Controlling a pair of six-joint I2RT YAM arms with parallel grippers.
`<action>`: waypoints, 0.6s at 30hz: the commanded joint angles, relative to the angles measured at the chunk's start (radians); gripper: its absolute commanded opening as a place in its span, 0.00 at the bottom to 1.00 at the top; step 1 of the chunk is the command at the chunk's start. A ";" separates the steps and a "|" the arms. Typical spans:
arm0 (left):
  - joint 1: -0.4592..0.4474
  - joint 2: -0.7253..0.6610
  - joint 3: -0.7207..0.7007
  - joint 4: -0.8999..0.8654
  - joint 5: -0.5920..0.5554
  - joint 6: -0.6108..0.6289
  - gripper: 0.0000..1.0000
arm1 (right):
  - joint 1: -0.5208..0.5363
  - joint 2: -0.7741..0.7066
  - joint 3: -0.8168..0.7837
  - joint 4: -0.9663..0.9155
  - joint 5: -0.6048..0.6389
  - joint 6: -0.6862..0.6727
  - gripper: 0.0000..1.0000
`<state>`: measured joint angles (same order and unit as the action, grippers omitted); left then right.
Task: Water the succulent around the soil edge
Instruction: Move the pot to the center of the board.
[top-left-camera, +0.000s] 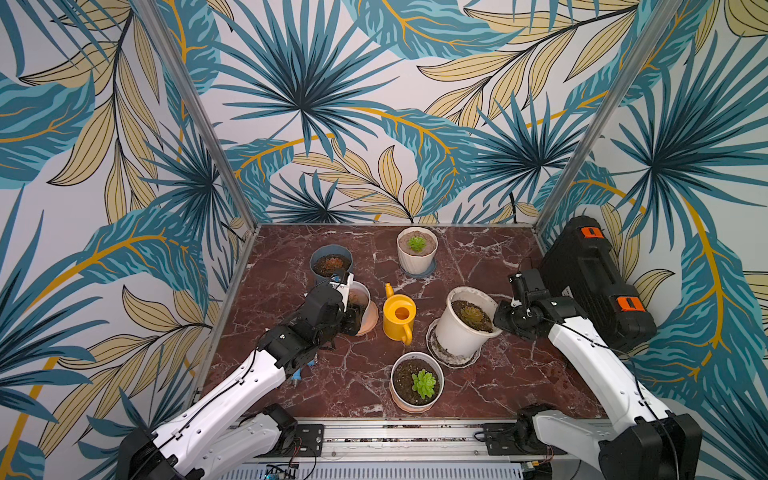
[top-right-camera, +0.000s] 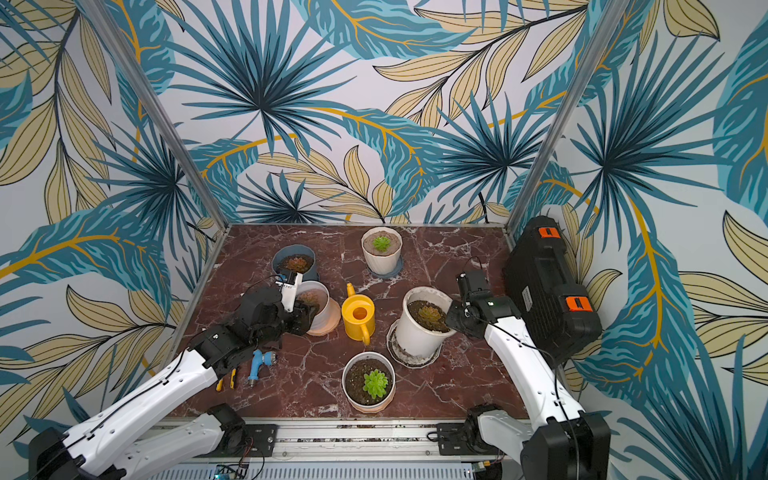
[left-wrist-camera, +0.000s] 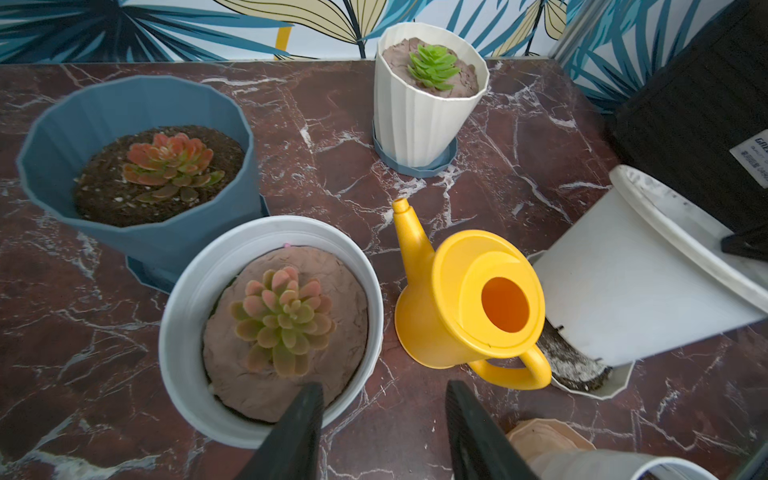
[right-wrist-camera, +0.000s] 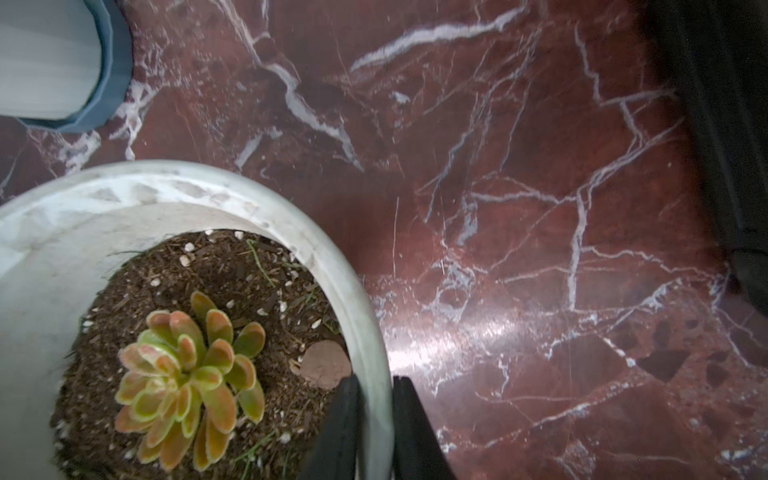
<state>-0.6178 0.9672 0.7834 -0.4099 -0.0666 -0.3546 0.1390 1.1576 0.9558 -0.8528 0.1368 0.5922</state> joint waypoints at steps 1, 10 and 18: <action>-0.012 0.013 -0.019 -0.002 0.076 0.006 0.52 | -0.003 0.045 0.007 0.111 0.188 0.029 0.13; -0.135 0.078 -0.002 0.006 0.162 0.042 0.53 | -0.003 0.222 0.119 0.231 0.389 0.014 0.13; -0.251 0.118 0.016 0.007 0.197 0.071 0.54 | -0.002 0.394 0.227 0.298 0.318 0.019 0.18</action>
<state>-0.8398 1.0817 0.7834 -0.4088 0.0986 -0.3145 0.1379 1.5158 1.1641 -0.6037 0.4603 0.6006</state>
